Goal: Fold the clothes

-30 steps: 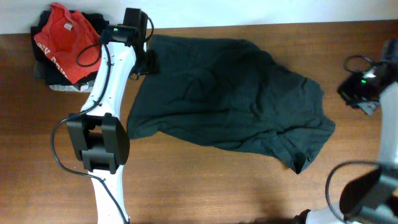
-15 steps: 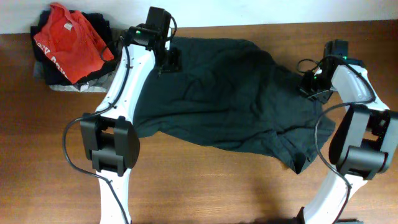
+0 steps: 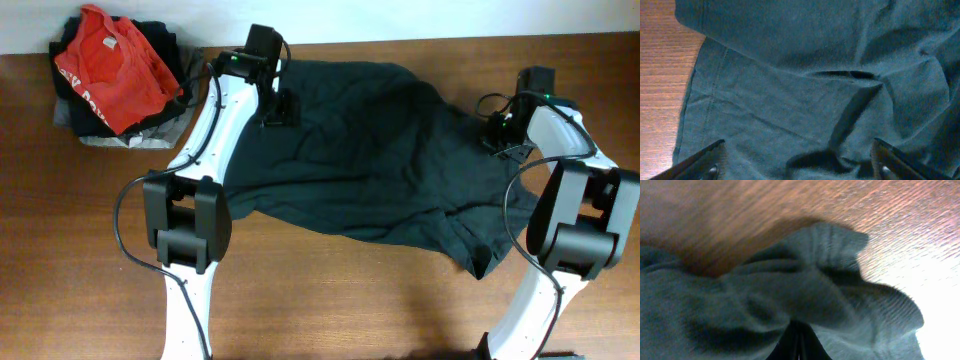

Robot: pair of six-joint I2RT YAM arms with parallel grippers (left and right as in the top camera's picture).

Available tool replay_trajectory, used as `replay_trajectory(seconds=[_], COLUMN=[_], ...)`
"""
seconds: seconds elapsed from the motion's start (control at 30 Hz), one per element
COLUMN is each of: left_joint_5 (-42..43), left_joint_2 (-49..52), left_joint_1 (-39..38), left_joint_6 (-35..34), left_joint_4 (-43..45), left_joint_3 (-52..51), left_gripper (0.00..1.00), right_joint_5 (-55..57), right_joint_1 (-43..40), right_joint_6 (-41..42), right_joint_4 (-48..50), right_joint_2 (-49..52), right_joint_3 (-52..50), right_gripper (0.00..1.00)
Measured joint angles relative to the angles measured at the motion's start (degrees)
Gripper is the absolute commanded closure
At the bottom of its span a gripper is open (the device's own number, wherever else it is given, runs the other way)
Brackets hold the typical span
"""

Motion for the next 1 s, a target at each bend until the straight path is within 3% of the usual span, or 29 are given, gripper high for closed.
replay_trajectory(seconds=[0.37, 0.63, 0.7, 0.8, 0.87, 1.0], left_joint_5=[0.00, 0.00, 0.00, 0.00, 0.11, 2.21], left_joint_2=[0.00, 0.00, 0.00, 0.00, 0.00, 0.00], left_joint_1=[0.00, 0.00, 0.00, 0.00, 0.00, -0.15], left_joint_6=[-0.02, 0.07, 0.61, 1.79, 2.47, 5.18], left_joint_4=[0.35, 0.35, 0.33, 0.35, 0.33, 0.52], left_joint_3=[0.00, 0.00, 0.00, 0.00, 0.00, 0.00], left_gripper=[0.05, 0.05, 0.04, 0.04, 0.04, 0.05], right_joint_5=[2.54, 6.64, 7.76, 9.18, 9.62, 9.70], right_joint_1=[-2.25, -6.78, -7.30, -7.65, -7.69, -7.67], right_joint_6=[-0.55, -2.91, -3.56, -4.20, -4.35, -5.25], right_joint_4=[3.76, 10.49, 10.97, 9.20, 4.92, -8.35], right_joint_2=[1.60, 2.73, 3.17, 4.20, 4.94, 5.35], right_joint_3=[0.02, 0.15, 0.74, 3.19, 6.64, 18.18], right_gripper=[0.91, 0.83, 0.76, 0.51, 0.41, 0.38])
